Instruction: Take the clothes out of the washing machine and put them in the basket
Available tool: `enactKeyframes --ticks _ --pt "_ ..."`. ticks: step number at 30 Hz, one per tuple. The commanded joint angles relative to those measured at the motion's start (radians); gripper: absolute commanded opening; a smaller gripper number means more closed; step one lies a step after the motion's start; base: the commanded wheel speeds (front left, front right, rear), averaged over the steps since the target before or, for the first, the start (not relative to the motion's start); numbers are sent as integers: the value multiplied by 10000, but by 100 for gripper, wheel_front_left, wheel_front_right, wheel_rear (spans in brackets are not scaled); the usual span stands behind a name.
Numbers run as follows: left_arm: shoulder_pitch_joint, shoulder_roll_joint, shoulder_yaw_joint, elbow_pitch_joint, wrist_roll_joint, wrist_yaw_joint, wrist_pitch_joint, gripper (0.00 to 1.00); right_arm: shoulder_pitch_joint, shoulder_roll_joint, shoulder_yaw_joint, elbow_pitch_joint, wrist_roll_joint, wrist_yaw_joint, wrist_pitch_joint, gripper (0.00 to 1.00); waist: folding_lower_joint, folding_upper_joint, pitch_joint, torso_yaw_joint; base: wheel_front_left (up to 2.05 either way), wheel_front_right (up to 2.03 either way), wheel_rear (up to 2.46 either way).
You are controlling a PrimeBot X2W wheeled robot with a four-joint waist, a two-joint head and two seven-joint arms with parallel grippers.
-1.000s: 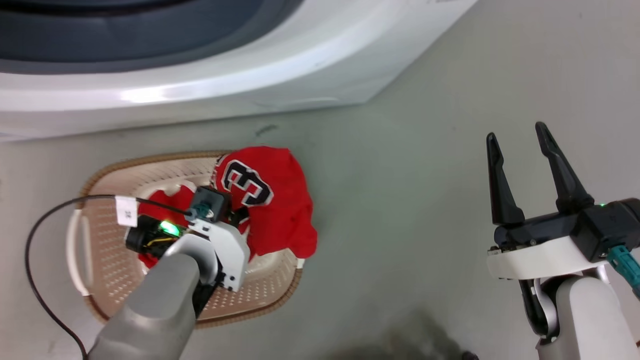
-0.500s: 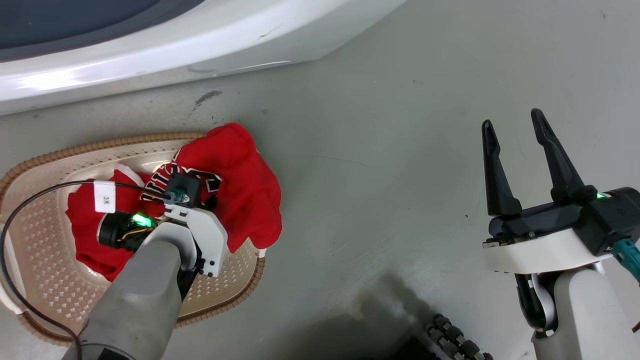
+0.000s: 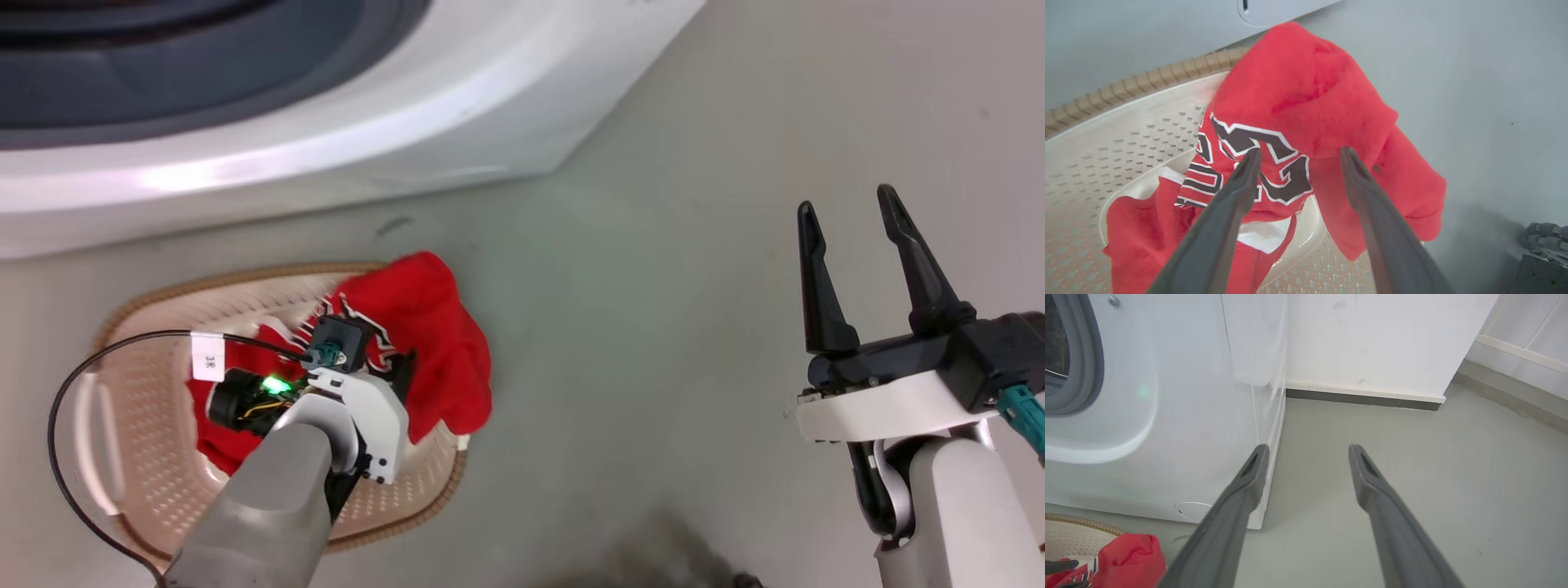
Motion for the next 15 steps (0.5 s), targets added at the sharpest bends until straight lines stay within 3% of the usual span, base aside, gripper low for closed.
enactKeyframes --ticks 1,9,15 --pt "185 -59 4 -235 -74 -74 -59 100 137 -6 -67 76 -74 -10 -20 100 -1 0 -902 499 0 0 0" --pt "912 295 571 -2768 -412 -133 -75 100 664 -10 -579 299 -423 -11 -20 100 -1 0 -2658 1384 0 0 0" --pt "1932 625 1828 -4920 -220 41 -79 100 1267 -10 -826 437 -593 -11 -20 100 -1 0 -3803 1886 0 0 0"
